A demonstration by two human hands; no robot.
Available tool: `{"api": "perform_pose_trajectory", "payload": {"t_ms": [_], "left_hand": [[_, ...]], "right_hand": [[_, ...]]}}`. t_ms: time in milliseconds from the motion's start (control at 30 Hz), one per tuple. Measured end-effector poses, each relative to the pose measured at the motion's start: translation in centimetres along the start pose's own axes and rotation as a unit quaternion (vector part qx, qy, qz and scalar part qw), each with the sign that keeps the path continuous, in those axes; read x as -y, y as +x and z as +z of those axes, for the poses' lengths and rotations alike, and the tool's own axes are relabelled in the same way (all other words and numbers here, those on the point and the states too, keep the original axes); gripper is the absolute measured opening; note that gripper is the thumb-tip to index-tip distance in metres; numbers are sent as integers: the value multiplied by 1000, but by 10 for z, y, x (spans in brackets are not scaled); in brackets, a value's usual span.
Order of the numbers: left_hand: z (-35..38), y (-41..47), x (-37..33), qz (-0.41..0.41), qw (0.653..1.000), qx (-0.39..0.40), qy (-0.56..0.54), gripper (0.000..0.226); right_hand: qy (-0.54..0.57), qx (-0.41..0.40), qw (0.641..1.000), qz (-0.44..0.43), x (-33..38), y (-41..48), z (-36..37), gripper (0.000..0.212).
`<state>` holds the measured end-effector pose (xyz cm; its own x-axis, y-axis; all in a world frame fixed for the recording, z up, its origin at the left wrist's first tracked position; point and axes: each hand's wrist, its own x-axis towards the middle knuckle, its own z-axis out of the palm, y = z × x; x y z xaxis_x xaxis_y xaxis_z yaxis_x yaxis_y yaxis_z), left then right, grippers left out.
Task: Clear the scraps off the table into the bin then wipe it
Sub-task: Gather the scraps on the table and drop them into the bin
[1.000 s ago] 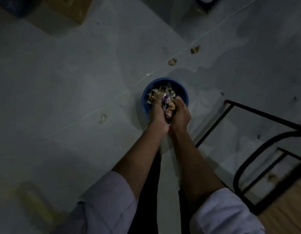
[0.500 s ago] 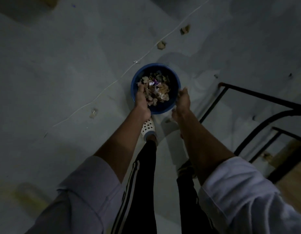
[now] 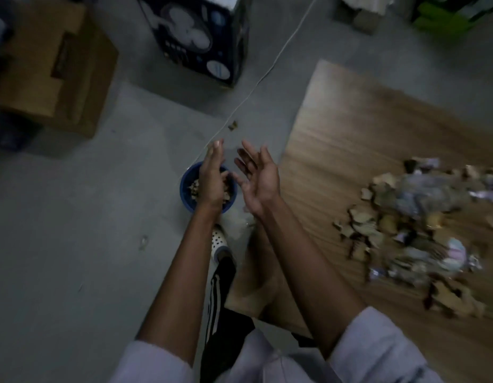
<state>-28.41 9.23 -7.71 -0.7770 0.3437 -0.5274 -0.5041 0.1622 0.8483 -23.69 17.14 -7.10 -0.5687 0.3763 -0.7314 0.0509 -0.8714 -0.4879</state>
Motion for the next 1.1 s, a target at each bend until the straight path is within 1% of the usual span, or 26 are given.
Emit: {"api": "perform_pose_trajectory", "payload": {"t_ms": [67, 100, 167, 200, 267, 333, 400, 467, 533, 600, 667, 733, 767, 833, 933, 1000, 1100], "left_hand": [[34, -47, -8, 43, 998, -8, 48, 48], [50, -68, -9, 58, 996, -9, 71, 41], [93, -116, -1, 73, 989, 21, 126, 26], [115, -134, 10, 80, 983, 48, 157, 25], [157, -169, 36, 98, 967, 110, 208, 34], [185, -193, 61, 109, 949, 154, 253, 47], [197, -210, 83, 110, 938, 173, 281, 44], [200, -231, 94, 109, 928, 156, 319, 33], [199, -244, 107, 91, 911, 145, 376, 27], [197, -252, 121, 73, 891, 120, 432, 29], [198, -257, 130, 73, 880, 96, 459, 39], [205, -258, 135, 79, 874, 85, 473, 49], [209, -257, 137, 83, 870, 80, 479, 47], [217, -256, 139, 96, 865, 62, 488, 34], [229, -257, 142, 99, 871, 39, 480, 17], [235, -259, 146, 105, 869, 39, 481, 15], [244, -264, 151, 129, 872, 54, 469, 14]], "right_hand": [[-28, 33, 999, -29, 35, -42, -31, 52], [-41, 44, 998, -36, 48, -59, -47, 53], [-42, 47, 997, -52, 72, -95, -90, 53], [-32, 34, 997, -61, 82, -111, -110, 52], [-27, -6, 996, -82, 99, -145, -155, 49], [-50, -45, 991, -112, 107, -173, -197, 45], [-89, -74, 984, -132, 109, -195, -238, 39], [-118, -99, 978, -138, 108, -216, -279, 39], [-133, -125, 973, -139, 104, -234, -317, 38], [-141, -149, 970, -133, 99, -246, -348, 34], [-142, -171, 968, -114, 95, -254, -369, 29], [-139, -181, 970, -83, 90, -260, -381, 25], [-135, -180, 972, -68, 87, -262, -385, 24], [-136, -173, 974, -48, 81, -264, -392, 22], [-153, -162, 973, -53, 82, -266, -396, 18], [-161, -164, 971, -63, 83, -267, -401, 17], [-169, -189, 964, -87, 86, -264, -413, 15]]}}
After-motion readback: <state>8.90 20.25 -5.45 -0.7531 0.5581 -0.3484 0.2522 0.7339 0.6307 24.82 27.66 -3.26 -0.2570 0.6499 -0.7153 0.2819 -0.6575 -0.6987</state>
